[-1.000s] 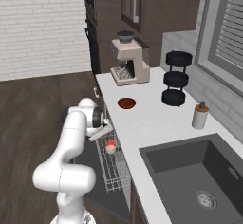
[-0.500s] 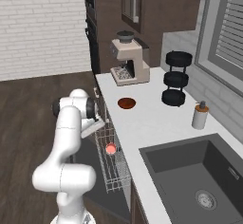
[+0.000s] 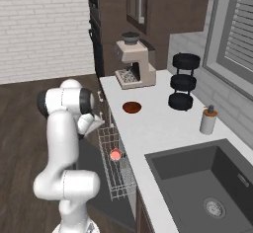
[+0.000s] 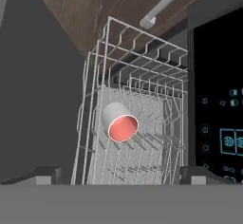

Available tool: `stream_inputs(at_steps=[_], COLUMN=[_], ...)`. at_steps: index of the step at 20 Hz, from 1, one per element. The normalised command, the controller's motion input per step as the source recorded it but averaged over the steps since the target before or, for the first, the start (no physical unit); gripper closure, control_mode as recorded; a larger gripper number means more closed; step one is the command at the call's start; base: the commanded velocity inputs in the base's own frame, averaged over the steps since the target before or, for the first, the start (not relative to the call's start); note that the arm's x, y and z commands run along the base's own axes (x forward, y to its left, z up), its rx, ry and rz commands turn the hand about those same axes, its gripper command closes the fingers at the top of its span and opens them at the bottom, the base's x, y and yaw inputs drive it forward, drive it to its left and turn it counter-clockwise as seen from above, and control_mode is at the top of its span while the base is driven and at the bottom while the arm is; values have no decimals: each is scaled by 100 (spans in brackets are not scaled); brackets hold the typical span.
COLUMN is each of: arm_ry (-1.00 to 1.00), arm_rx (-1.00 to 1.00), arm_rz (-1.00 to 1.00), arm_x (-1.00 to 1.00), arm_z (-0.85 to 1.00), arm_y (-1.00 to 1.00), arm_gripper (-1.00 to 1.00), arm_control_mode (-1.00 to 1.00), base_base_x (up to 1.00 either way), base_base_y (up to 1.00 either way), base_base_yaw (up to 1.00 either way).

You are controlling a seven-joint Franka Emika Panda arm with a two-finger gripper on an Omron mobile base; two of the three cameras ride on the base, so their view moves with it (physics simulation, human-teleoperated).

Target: Pick up the cup and bowl from the counter, place them in the dishwasher, and close the dishwasher door.

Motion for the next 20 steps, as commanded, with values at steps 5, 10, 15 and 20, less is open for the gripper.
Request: stream_inputs(at_steps=[5, 10, 15, 20], arm_ry=[-12, 0, 6, 11], arm_rx=[0, 0, 0, 0], arm_rz=[0, 0, -3, -3], arm_x=[-48, -2, 19, 23], arm_z=[100, 100, 100, 100], arm_y=[-11, -21, -35, -40], arm_gripper=[-100, -100, -100, -100], arm_control_mode=[-100, -100, -100, -100], base_base_x=[0, 0, 0, 0], base_base_y=[0, 0, 0, 0], base_base_yaw=[0, 0, 0, 0])
